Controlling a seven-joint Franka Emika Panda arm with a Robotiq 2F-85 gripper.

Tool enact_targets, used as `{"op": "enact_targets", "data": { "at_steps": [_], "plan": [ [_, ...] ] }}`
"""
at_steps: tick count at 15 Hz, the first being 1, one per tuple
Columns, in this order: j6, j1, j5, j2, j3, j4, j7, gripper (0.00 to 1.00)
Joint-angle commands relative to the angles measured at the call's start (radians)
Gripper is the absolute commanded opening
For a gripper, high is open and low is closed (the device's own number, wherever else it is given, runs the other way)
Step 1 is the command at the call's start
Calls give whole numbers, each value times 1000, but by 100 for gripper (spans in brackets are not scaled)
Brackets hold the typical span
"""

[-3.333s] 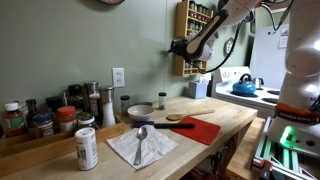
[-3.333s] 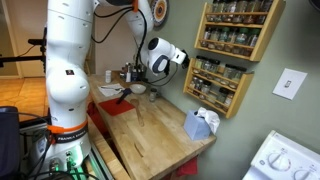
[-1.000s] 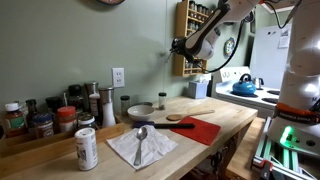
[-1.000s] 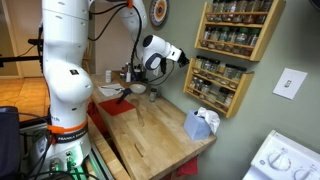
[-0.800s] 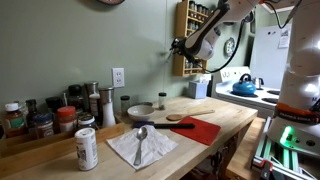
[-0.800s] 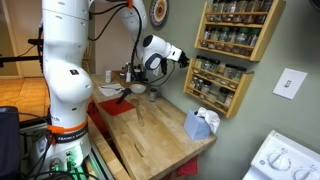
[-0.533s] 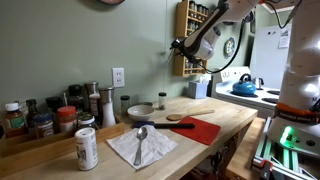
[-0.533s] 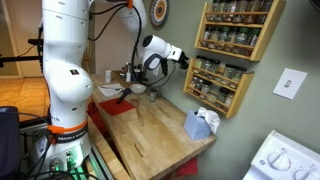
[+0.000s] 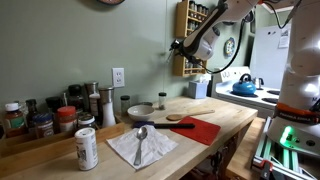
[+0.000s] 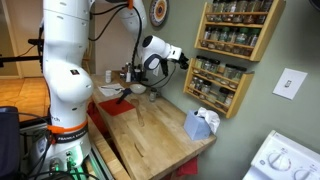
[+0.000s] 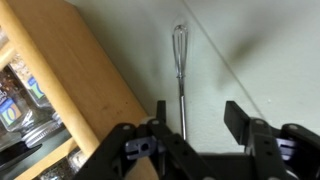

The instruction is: Pick up the whisk from the left side of the bottom spice rack and put it on the table

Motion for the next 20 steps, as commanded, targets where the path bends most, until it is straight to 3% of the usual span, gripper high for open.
{"op": "enact_targets", "data": {
  "at_steps": [1,4,6,8,9,12,16,17,20],
  "plan": [
    [2,3,26,15,-2,22,-32,63],
    [0,2,25,30,-3,44,-32,52],
    [-1,1,25,38,-5,53,-33,35],
    [-1,-1,27,44,-7,57,-31,40],
    [1,11,19,47,-25,55,-19,34],
    [5,12,16,52,-27,49,-12,38],
    [12,12,15,62,-31,53,-11,27],
    [12,11,15,65,-33,56,-12,20],
    [10,10,13,70,-35,62,-13,16]
  ]
}}
